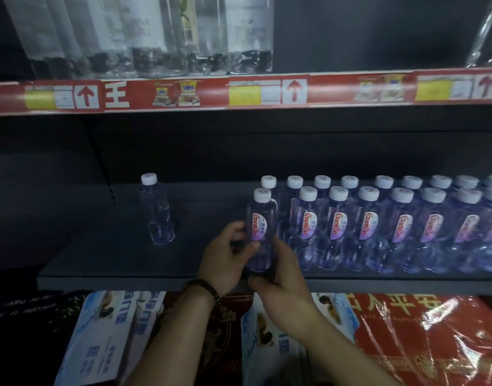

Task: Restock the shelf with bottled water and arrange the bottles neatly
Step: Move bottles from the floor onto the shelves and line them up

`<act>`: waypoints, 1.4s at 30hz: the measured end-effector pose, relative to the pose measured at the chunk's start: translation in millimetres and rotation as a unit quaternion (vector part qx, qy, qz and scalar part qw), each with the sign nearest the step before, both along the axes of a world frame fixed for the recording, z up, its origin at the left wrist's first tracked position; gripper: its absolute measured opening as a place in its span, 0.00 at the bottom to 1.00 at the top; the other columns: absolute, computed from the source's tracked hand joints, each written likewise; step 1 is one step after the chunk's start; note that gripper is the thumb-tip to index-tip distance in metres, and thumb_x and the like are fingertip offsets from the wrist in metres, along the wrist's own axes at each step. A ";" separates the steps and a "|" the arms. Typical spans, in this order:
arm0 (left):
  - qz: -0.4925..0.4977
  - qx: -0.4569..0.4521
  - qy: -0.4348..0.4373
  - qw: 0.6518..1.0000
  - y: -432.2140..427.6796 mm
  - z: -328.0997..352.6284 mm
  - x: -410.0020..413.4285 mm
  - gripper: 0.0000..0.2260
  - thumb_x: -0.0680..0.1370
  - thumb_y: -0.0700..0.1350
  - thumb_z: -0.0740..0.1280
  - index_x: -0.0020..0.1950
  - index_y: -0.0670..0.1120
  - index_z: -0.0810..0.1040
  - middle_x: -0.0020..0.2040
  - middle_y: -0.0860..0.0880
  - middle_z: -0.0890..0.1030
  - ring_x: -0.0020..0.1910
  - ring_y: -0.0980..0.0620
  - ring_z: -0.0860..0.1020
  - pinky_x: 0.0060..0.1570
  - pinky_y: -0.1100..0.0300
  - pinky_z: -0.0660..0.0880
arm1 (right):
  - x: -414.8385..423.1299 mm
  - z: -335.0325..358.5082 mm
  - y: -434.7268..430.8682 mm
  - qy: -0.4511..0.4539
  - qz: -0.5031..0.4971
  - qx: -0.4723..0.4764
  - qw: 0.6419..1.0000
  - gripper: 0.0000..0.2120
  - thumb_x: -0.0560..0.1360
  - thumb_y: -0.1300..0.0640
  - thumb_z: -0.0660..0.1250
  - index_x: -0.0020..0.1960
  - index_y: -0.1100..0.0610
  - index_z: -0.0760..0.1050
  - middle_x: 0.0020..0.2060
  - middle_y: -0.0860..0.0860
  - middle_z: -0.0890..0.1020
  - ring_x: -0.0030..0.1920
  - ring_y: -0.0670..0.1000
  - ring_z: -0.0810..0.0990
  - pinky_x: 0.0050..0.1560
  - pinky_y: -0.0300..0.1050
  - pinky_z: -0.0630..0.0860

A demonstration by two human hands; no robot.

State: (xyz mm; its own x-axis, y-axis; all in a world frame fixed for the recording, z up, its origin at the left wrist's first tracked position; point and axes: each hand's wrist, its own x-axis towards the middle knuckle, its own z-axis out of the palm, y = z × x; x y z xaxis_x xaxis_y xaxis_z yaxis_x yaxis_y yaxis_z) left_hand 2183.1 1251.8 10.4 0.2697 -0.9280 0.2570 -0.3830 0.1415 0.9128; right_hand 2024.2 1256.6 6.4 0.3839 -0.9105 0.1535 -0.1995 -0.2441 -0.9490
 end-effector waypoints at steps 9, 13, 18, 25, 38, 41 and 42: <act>0.018 -0.020 0.010 1.000 -11.0 -0.9 -35.6 0.15 0.80 0.48 0.74 0.66 0.59 0.79 0.56 0.58 0.85 0.51 0.62 0.83 0.53 0.61 0.81 | -25.1 9.3 -1.1 0.007 -0.021 0.010 1.000 0.37 0.74 0.51 0.70 0.80 0.37 0.62 0.68 0.46 0.68 0.67 0.40 0.71 0.65 0.43 0.79; 0.033 -0.024 0.016 0.999 -14.1 -2.4 -44.3 0.16 0.80 0.48 0.74 0.66 0.58 0.78 0.55 0.58 0.84 0.50 0.64 0.82 0.50 0.67 0.79 | -27.3 7.4 -3.5 -0.005 -0.020 0.006 1.000 0.35 0.72 0.51 0.71 0.77 0.36 0.66 0.67 0.46 0.70 0.67 0.45 0.74 0.64 0.47 0.81; 0.026 -0.023 0.019 0.999 -12.1 -2.4 -44.3 0.17 0.80 0.47 0.73 0.68 0.58 0.77 0.57 0.58 0.84 0.51 0.62 0.83 0.53 0.61 0.81 | -25.3 2.0 -5.1 -0.019 -0.037 0.010 0.999 0.37 0.66 0.43 0.69 0.75 0.34 0.68 0.67 0.46 0.72 0.67 0.48 0.78 0.63 0.50 0.82; 0.116 -0.034 0.030 0.992 -2.9 -5.5 -5.0 0.14 0.79 0.45 0.74 0.63 0.56 0.79 0.53 0.55 0.83 0.53 0.56 0.83 0.57 0.50 0.82 | -17.1 -4.5 8.4 0.023 -0.060 -0.031 0.997 0.20 0.76 0.57 0.71 0.64 0.44 0.71 0.60 0.45 0.73 0.58 0.44 0.78 0.62 0.46 0.79; 0.337 -0.044 0.031 0.940 29.2 -3.9 115.3 0.27 0.77 0.34 0.71 0.75 0.41 0.67 0.72 0.41 0.67 0.65 0.51 0.70 0.71 0.54 0.68 | 140.2 15.2 -16.1 0.010 0.067 0.020 0.997 0.18 0.81 0.63 0.67 0.67 0.49 0.72 0.59 0.45 0.77 0.55 0.42 0.77 0.52 0.30 0.73; 0.280 -0.058 0.082 0.955 30.4 -6.4 123.5 0.26 0.80 0.37 0.70 0.75 0.49 0.66 0.72 0.47 0.71 0.69 0.51 0.74 0.74 0.49 0.71 | 175.0 21.7 -32.6 -0.001 0.088 0.052 0.995 0.14 0.81 0.62 0.67 0.59 0.45 0.72 0.54 0.42 0.78 0.52 0.40 0.77 0.55 0.38 0.76; 0.265 -0.058 0.085 0.959 30.0 -7.1 125.2 0.26 0.81 0.37 0.69 0.75 0.50 0.65 0.72 0.49 0.73 0.69 0.52 0.75 0.73 0.48 0.72 | 185.2 21.6 -37.7 -0.004 0.094 0.058 0.994 0.15 0.81 0.62 0.67 0.54 0.42 0.71 0.51 0.40 0.78 0.52 0.40 0.78 0.55 0.39 0.76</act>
State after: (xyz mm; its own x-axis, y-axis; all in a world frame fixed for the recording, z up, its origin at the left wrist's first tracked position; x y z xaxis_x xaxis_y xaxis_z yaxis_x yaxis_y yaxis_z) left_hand 2308.3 1281.8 3.3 0.7429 -0.6171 0.2596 -0.2752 0.0720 0.9587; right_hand 2209.3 1218.9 28.0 0.5488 -0.8341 0.0562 -0.1527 -0.1661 -0.9742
